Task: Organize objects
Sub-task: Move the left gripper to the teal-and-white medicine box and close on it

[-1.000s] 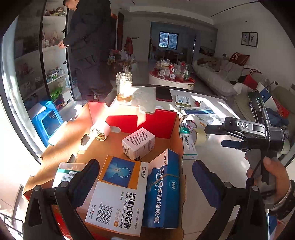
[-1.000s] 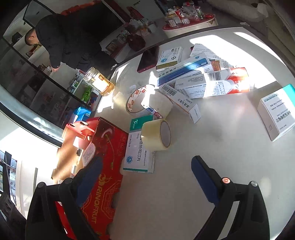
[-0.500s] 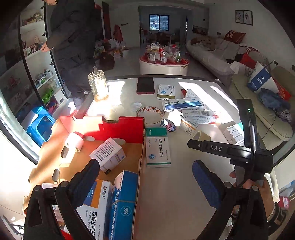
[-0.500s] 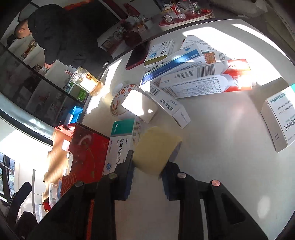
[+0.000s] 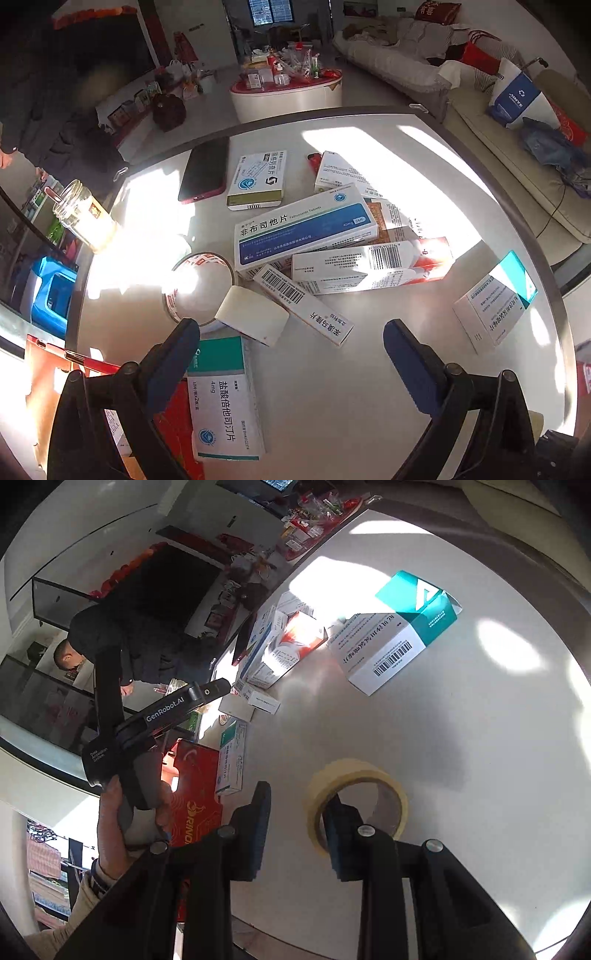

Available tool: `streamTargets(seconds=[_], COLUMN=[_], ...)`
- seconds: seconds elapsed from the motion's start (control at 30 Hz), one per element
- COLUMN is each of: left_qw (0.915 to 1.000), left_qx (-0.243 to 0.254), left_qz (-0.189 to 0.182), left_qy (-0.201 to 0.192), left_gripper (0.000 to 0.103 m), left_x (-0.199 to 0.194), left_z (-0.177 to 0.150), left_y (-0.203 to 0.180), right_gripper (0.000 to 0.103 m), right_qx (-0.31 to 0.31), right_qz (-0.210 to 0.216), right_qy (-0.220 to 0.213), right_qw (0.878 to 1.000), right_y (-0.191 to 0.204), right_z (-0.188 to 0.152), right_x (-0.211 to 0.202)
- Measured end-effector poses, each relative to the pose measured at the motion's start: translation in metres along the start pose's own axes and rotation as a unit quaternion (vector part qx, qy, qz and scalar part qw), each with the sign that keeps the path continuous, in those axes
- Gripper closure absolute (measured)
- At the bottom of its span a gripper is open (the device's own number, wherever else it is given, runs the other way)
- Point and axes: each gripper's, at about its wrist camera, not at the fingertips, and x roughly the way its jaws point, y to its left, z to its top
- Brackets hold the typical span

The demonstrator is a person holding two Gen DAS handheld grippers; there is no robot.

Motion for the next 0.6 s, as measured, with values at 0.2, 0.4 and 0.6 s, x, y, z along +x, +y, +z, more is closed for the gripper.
streamTargets(seconds=[0.2, 0.4, 0.6], left_qw=[0.9954, 0.9918, 0.9953], left_qx=[-0.069, -0.089, -0.032], left_qz=[-0.057, -0.077, -0.087], left_qy=[0.035, 0.049, 0.028], left_gripper=[0.002, 0.002, 0.002], left_x=[0.01, 0.016, 0.004], left_z=[-0.016, -0.023, -0.027], left_y=[-0.026, -0.045, -0.07], right_gripper=[0.077, 0.095, 0.096], right_qx=[0.004, -0.003, -0.003], right_qz=[0.022, 0.016, 0.015], right_qy=[-0.016, -0.021, -0.028], right_qw=[1.0, 1.0, 0.999], right_y=[-0.008, -0.014, -0.024], right_z=[0.009, 0.007, 0.003], right_x=[-0.007, -0.017, -0.027])
